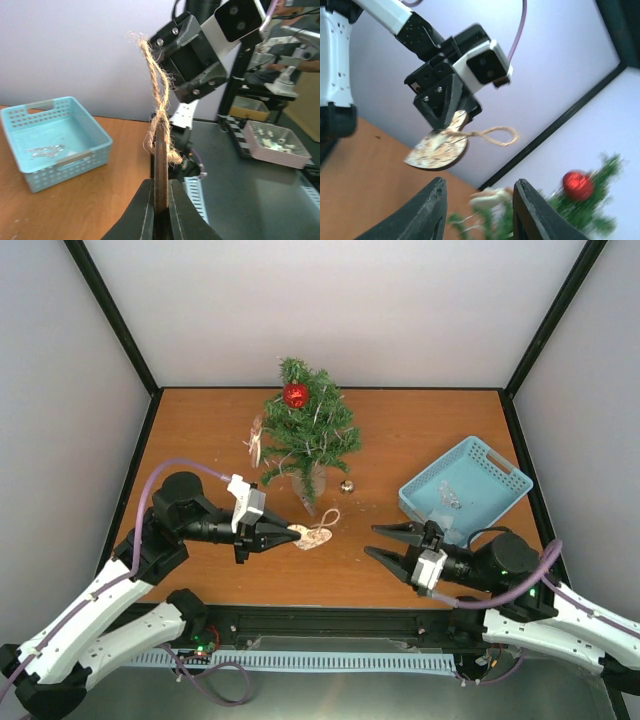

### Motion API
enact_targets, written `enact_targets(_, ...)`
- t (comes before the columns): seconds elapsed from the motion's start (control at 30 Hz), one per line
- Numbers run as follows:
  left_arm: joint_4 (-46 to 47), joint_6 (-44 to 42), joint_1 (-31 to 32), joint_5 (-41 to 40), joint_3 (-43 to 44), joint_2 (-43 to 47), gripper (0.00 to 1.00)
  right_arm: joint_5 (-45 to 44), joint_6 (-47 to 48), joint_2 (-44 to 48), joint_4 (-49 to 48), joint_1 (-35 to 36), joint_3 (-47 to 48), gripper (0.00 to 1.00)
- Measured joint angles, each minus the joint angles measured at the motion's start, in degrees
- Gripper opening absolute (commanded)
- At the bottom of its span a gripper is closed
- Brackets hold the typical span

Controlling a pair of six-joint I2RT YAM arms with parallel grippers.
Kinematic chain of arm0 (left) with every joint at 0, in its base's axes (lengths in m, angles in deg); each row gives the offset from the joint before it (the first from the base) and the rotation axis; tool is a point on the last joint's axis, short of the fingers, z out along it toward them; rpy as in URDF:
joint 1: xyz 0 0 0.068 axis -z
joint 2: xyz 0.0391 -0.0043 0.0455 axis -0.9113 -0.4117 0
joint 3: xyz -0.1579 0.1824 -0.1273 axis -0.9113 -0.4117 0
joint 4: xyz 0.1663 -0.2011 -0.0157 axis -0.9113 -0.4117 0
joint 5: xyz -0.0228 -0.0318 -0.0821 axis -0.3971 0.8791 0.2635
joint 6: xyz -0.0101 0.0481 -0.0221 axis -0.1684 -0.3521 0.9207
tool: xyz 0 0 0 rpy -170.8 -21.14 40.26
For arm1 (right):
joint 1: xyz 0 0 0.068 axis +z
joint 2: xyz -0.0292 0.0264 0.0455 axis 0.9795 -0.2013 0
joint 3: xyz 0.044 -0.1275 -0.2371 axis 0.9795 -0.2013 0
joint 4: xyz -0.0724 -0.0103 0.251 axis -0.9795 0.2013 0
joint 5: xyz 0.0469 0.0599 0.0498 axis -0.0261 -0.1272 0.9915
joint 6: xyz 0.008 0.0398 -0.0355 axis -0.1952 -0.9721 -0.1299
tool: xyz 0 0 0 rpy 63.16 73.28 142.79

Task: Decorate the small christmas tree
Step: Hang the decoration item on the Christmas tree.

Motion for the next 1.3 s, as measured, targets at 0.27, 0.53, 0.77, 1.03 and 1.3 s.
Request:
enact_targets(0.27, -1.2, 2.9, 0.0, 9.2, 1.2, -1.9, 0.01, 1.7, 30.0, -3.6, -2.6, 0.0, 1.9, 0.38)
enact_targets(0.53, -1.1, 4.4, 0.0, 13.5, 1.2, -2.8, 0.01, 1.4, 44.7, -10.9, -0.2, 0.0, 8.2, 0.39)
enact_targets(0.77, -1.8, 4.3, 0.0, 14.0, 1.2, -4.5, 0.01, 1.7, 48.5, -13.7, 2.2, 0.0, 9.5, 0.35)
enact_targets(1.03, -3.0, 3.7, 0.0, 13.8, 1.2, -5.7, 0.01, 1.7, 49.4, -13.9, 4.3, 0.0, 9.9, 0.37)
enact_targets(1.3, -3.6, 2.8, 0.0, 9.9, 1.7, -6.3, 0.01, 0.6, 45.7, -12.3, 4.0, 0.0, 9.8, 0.39)
